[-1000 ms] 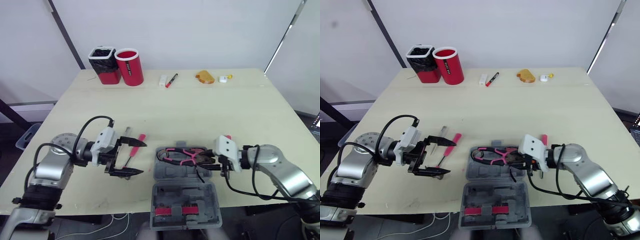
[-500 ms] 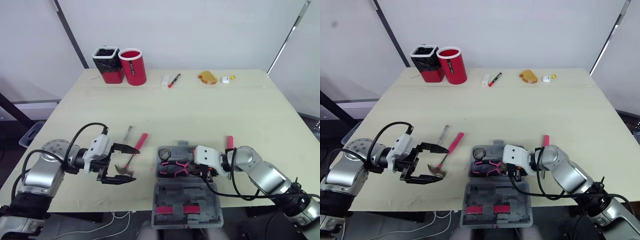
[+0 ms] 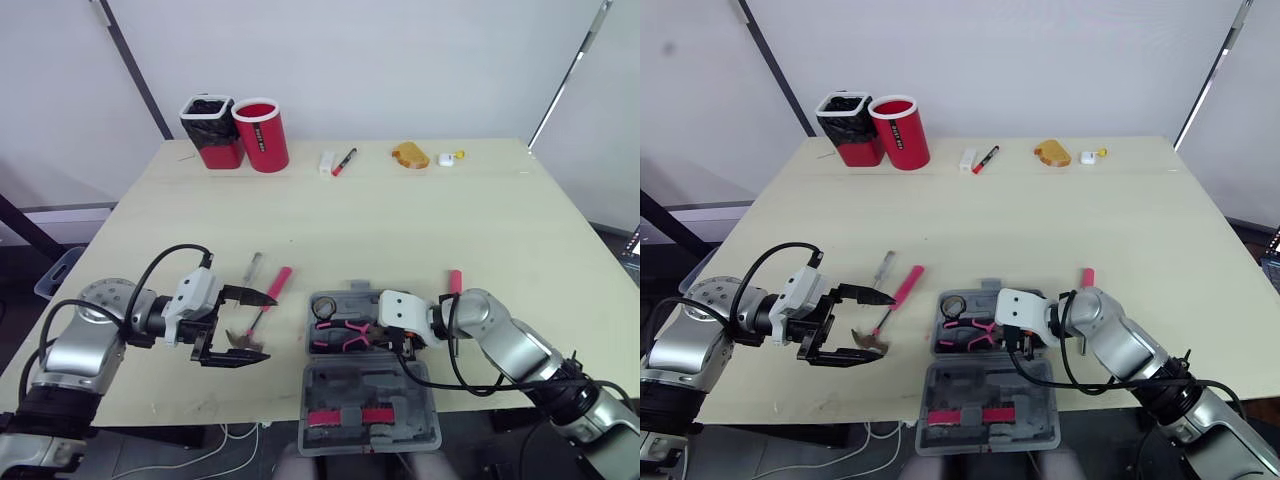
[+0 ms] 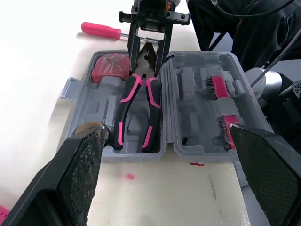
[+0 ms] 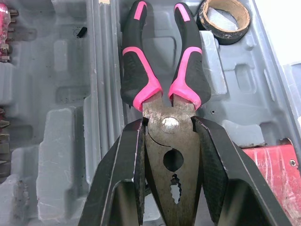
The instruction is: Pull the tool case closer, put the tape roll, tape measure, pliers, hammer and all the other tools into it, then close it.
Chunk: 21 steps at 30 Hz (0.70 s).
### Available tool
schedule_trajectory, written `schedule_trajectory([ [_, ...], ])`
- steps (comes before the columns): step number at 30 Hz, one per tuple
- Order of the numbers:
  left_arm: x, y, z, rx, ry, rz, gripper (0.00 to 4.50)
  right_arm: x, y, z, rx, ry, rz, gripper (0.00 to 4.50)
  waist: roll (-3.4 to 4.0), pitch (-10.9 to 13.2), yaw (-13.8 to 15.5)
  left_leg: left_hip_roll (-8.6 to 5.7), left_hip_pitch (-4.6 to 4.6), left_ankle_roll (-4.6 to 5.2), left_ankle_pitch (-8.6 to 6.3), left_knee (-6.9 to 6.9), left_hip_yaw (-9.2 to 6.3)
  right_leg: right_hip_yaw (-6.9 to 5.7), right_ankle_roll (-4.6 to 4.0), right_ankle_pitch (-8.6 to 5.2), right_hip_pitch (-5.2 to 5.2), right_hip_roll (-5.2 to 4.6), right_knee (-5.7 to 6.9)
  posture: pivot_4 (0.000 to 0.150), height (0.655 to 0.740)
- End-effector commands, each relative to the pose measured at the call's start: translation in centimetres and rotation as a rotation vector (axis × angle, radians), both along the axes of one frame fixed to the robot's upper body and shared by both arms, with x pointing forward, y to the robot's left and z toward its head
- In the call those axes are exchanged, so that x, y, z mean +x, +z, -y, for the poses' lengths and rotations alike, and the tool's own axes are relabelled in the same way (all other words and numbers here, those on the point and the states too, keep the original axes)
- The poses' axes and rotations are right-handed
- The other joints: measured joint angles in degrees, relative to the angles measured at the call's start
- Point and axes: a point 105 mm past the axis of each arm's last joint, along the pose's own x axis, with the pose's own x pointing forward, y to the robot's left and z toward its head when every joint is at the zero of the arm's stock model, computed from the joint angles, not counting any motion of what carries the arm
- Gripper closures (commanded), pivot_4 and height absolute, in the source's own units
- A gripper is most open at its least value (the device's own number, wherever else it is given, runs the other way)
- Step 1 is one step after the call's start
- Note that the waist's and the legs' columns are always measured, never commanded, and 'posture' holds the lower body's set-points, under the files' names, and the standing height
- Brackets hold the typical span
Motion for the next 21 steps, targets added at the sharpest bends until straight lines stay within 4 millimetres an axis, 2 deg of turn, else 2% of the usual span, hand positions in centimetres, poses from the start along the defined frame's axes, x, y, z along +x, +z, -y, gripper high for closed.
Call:
schedule_trajectory([
  [1,-0.2,0.3,0.3,0.008,-0.045,0.022,0.00,0.1,0.8,-0.5,0.001,0.069,0.046,3.50,0.00,0.0,0.0,0.00,0.00,0.00,0.00,0.00,0.01,0.01,0.00,0.00,0.00,0.00,0.00,0.150,0.7400],
  [10,0.0,0.1,0.4,0.008,-0.052,0.027,0.00,1.0,1.3,-1.0,-0.002,0.126,0.085,3.50,0.00,0.0,0.0,0.00,0.00,0.00,0.00,0.00,0.04,0.05,0.00,0.00,-0.01,0.02,0.00,0.150,0.7400],
  [12,0.0,0.1,0.4,0.007,-0.052,0.029,0.00,1.0,1.2,-0.9,-0.004,0.128,0.080,2.45,0.00,0.0,0.0,0.00,0.00,0.00,0.00,0.01,0.04,0.05,0.00,0.00,-0.01,0.01,0.00,0.150,0.7400],
  [13,0.1,0.1,0.4,0.007,-0.052,0.029,0.00,1.0,1.2,-0.9,-0.006,0.129,0.077,2.27,0.00,0.0,0.0,0.00,0.00,0.00,0.00,0.01,0.04,0.06,0.00,0.00,-0.01,0.01,0.00,0.150,0.7400],
  [17,0.2,-0.1,0.4,0.007,-0.051,0.030,0.00,1.2,1.5,-0.7,0.005,0.113,0.089,0.40,0.00,0.0,0.1,0.00,-0.01,0.00,0.00,0.01,0.06,0.06,0.01,0.01,-0.02,0.01,0.00,0.150,0.7400],
  [18,0.2,-0.1,0.4,0.007,-0.051,0.031,0.00,1.3,1.6,-0.7,0.019,0.103,0.091,0.12,0.00,0.0,0.2,0.00,-0.01,0.00,0.00,0.01,0.06,0.06,0.01,0.01,-0.02,0.00,0.00,0.150,0.7400],
  [21,0.2,-0.2,0.4,0.006,-0.053,0.032,0.00,1.3,1.8,-0.5,0.055,0.074,0.067,0.12,0.00,0.0,0.2,0.00,-0.01,0.00,0.00,0.01,0.06,0.06,0.01,0.00,-0.02,0.00,0.00,0.150,0.7400],
])
